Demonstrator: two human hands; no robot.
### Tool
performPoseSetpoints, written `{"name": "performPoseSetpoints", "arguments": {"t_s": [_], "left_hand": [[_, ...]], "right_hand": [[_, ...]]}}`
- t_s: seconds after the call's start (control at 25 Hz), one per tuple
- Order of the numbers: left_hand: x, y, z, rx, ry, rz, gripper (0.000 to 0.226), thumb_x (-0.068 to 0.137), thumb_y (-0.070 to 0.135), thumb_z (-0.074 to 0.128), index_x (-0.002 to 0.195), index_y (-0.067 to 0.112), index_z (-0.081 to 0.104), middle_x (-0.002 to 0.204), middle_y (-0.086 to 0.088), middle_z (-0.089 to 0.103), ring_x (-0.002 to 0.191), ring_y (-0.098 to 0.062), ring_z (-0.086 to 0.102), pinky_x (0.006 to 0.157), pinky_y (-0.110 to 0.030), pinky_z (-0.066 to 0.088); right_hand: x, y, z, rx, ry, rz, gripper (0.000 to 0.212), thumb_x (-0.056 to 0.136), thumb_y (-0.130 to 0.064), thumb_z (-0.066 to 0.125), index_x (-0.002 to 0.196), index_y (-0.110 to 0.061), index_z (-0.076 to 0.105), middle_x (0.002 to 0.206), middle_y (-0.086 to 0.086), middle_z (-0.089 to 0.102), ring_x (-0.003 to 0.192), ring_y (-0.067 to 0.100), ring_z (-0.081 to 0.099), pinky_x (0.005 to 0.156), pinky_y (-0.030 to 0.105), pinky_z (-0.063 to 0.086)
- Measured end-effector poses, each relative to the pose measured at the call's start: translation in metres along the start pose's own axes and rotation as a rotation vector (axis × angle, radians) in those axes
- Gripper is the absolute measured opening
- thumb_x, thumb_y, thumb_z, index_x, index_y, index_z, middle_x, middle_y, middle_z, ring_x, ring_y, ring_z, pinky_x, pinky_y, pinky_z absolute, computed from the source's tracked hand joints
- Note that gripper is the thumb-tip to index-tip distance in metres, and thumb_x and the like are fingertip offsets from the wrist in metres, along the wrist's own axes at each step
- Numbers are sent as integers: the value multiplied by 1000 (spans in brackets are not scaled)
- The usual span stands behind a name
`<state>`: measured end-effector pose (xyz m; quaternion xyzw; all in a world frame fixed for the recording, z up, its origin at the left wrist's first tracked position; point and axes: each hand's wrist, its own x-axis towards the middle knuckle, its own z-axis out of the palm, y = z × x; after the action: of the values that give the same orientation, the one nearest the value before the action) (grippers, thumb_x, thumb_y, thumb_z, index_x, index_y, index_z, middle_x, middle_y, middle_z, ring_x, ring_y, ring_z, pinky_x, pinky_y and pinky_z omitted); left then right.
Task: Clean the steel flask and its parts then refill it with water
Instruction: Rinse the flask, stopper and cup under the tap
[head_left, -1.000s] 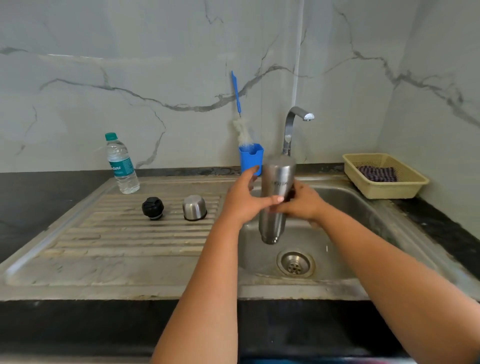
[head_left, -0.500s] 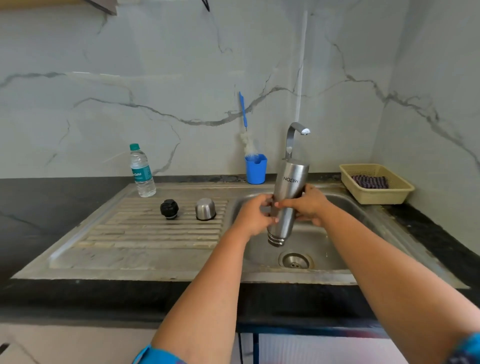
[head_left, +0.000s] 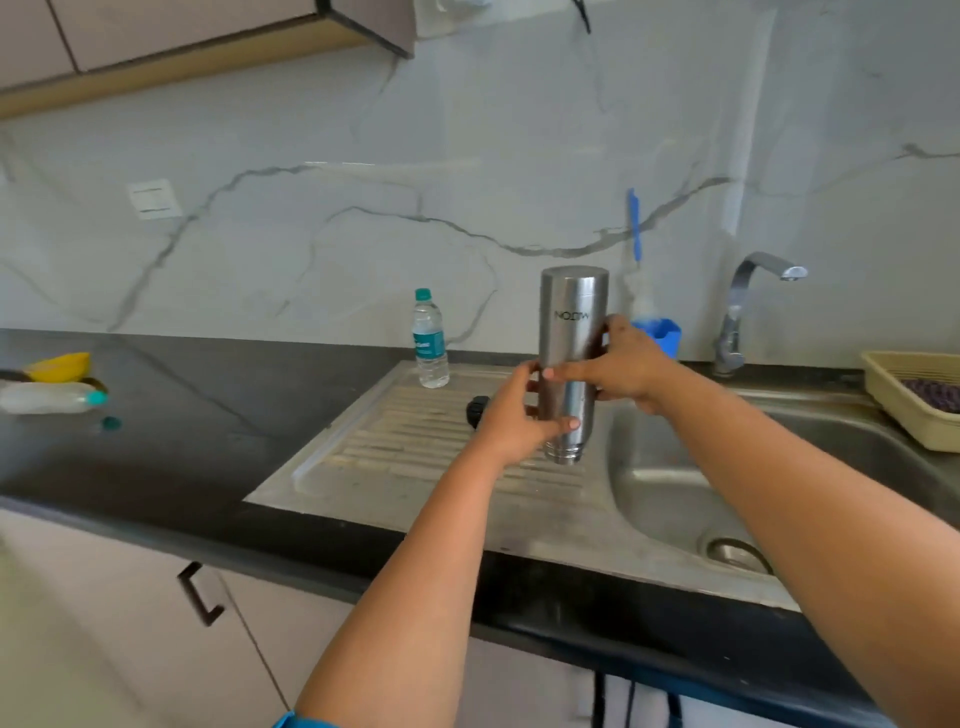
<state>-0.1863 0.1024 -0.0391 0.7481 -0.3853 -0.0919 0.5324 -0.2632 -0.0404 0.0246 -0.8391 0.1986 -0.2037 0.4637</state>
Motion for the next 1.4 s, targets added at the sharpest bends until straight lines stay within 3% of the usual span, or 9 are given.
{"name": "performPoseSetpoints", "arguments": {"t_s": [0.2, 0.4, 0.64, 0.88, 1.2, 1.4], "left_hand": [[-10, -46, -99, 76, 45, -67, 81, 83, 22, 78, 148, 34, 33, 128, 10, 47, 119, -18, 52, 98, -42, 51], [-19, -100, -151, 50, 90, -149, 83, 83, 19, 78, 148, 39, 31, 133, 9, 52, 119, -20, 56, 101, -45, 50], [-17, -121, -180, 43, 84, -162, 81, 86, 13, 75, 150, 36, 30, 137, 8, 49, 120, -18, 56, 100, -39, 49], [-2, -143, -200, -7, 81, -220, 89, 80, 17, 79, 151, 39, 30, 148, 2, 44, 126, -22, 55, 106, -48, 46], [-1, -153, -217, -56, 28, -299, 88, 87, 5, 71, 155, 35, 23, 141, 0, 55, 125, -20, 57, 109, -49, 43], [-5, -154, -218, -67, 20, -298, 85, 88, 2, 69, 154, 33, 25, 143, 0, 52, 121, -19, 60, 106, -45, 46]], "right_hand": [[34, -31, 93, 44, -217, -70, 106, 50, -58, 84, 134, -18, 34, 126, 2, 56, 111, 24, 59, 92, 45, 53], [52, -35, 162, -31, -310, -174, 83, 74, -37, 81, 138, -19, 32, 125, 7, 58, 108, 23, 59, 94, 44, 52], [59, -39, 198, -73, -276, -277, 79, 80, -38, 75, 141, -17, 29, 124, 5, 57, 111, 23, 58, 95, 42, 50], [71, -52, 217, -114, -290, -289, 77, 85, -34, 71, 144, -15, 25, 134, 10, 54, 116, 25, 56, 84, 27, 41], [80, -50, 239, -139, -262, -277, 73, 82, -35, 74, 139, -18, 31, 124, 9, 60, 107, 24, 60, 79, 29, 43], [81, -48, 243, -143, -253, -253, 72, 78, -32, 78, 134, -19, 35, 115, 10, 64, 99, 23, 62, 80, 32, 48]]}}
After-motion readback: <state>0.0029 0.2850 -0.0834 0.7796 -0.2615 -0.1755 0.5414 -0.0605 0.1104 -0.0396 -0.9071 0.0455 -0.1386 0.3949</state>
